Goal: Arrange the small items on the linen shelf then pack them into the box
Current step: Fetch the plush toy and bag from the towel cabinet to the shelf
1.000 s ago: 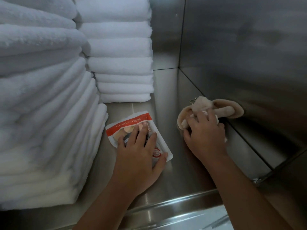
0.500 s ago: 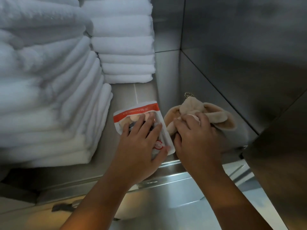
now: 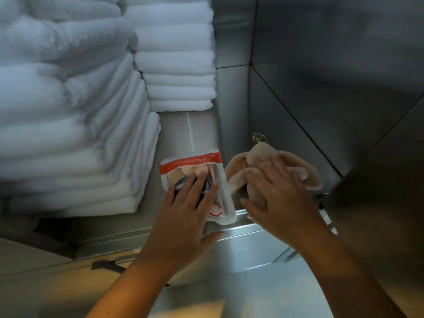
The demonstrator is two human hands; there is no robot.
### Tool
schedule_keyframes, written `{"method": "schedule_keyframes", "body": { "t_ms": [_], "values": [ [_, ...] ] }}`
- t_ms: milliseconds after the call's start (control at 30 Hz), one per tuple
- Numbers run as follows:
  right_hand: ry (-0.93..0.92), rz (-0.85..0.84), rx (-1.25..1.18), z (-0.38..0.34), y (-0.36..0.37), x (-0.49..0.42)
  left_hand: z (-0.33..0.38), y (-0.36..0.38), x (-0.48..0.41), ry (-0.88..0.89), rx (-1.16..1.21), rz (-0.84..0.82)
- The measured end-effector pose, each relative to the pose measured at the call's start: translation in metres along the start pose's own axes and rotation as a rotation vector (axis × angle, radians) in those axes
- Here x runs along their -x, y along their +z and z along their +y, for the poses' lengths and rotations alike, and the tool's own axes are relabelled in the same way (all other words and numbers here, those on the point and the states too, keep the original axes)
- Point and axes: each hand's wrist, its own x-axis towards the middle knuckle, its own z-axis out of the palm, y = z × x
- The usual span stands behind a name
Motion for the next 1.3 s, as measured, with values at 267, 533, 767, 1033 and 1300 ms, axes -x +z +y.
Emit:
{"method": "schedule_keyframes", "body": {
  "t_ms": [267,533,767,1033,1300],
  "values": [
    [0.108,0.064,0.042,-0.026,0.022,0.003,-0.005,0.003,0.004,0.001,0.006,0.052],
    [0.182,0.146,0.047,-0.032,0.018,-0.006,-0.004,-0.001,0.007,0.000,-0.024,0.048],
    [0.132,0.248,0.013,-0.035,0.021,0.001,0.000,-0.005,0.014,0.020,-0.066,0.075],
    [0.054,0.325,0.071,-0.037,0.000,0.015,0.000,-0.023,0.015,0.027,-0.037,0.142],
    [0.054,0.111,0.214,-0.059,-0.050,0.026,0.005,-0.068,0.018,-0.016,-0.017,0.193]
  ]
}}
